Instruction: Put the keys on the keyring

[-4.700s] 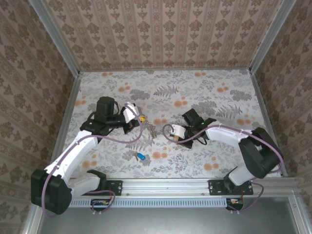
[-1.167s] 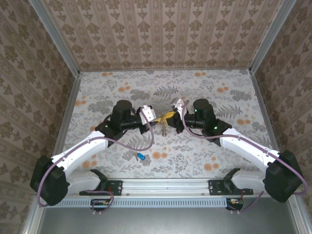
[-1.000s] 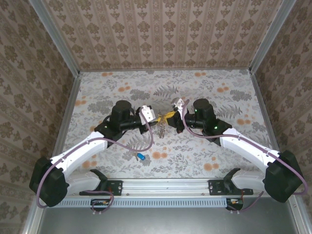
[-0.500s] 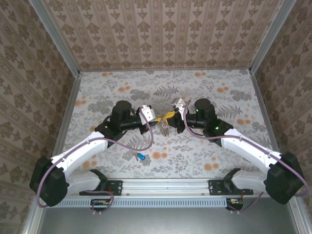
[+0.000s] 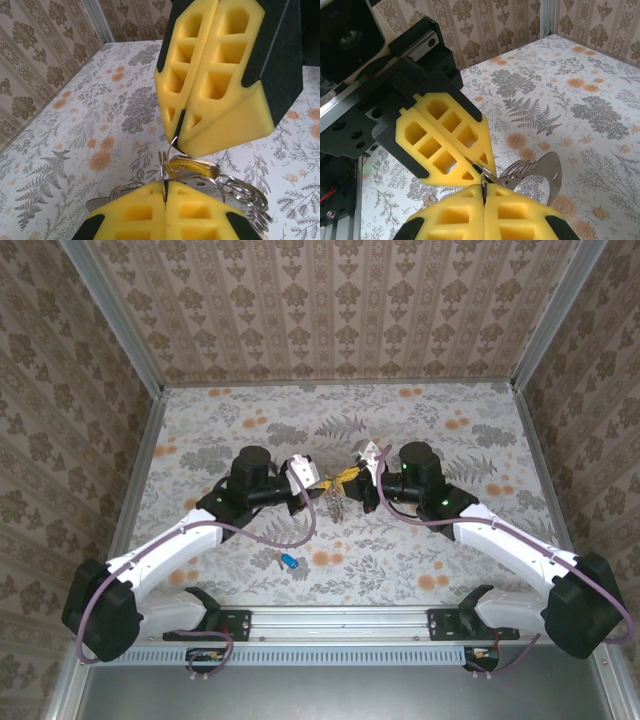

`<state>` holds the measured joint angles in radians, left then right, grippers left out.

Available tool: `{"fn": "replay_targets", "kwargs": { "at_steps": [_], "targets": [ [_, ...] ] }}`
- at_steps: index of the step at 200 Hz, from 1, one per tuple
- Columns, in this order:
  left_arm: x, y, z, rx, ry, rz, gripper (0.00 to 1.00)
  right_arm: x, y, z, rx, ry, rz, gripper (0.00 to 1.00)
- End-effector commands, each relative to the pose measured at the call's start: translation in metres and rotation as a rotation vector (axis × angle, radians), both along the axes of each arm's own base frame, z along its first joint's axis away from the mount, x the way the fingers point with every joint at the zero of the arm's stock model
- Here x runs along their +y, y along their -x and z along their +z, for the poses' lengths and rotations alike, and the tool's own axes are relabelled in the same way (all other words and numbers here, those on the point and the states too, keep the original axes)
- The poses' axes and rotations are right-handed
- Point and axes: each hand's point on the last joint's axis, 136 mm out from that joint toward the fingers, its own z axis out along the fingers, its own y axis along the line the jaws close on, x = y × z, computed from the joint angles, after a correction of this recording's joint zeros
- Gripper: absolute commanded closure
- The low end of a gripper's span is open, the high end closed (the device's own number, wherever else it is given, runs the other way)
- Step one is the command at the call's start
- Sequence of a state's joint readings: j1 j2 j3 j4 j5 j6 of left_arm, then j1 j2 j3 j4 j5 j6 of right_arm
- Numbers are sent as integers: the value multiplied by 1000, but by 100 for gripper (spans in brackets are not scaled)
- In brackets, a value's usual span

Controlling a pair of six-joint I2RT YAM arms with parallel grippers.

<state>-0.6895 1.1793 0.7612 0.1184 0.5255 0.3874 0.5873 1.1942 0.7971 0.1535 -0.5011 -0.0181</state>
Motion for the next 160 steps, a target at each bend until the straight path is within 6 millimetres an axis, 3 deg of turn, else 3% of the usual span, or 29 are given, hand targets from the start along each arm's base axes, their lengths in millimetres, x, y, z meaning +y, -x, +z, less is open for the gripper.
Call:
{"fn": "replay_targets", "kwargs": {
  "at_steps": [1, 64, 112, 160],
  "targets": [
    [-10, 1, 16, -2, 42, -25, 100, 5, -7, 31, -59, -50, -15, 100],
    [-11, 1, 21, -10, 51, -20, 100, 1, -9, 21, -49, -8, -36, 100],
    [-6, -5, 23, -23, 39, 19, 100, -2, 3, 15, -71, 26, 0, 100],
    [-1, -15, 15, -46, 4, 41, 100, -6, 15, 29, -139, -24, 28, 100]
  ]
}}
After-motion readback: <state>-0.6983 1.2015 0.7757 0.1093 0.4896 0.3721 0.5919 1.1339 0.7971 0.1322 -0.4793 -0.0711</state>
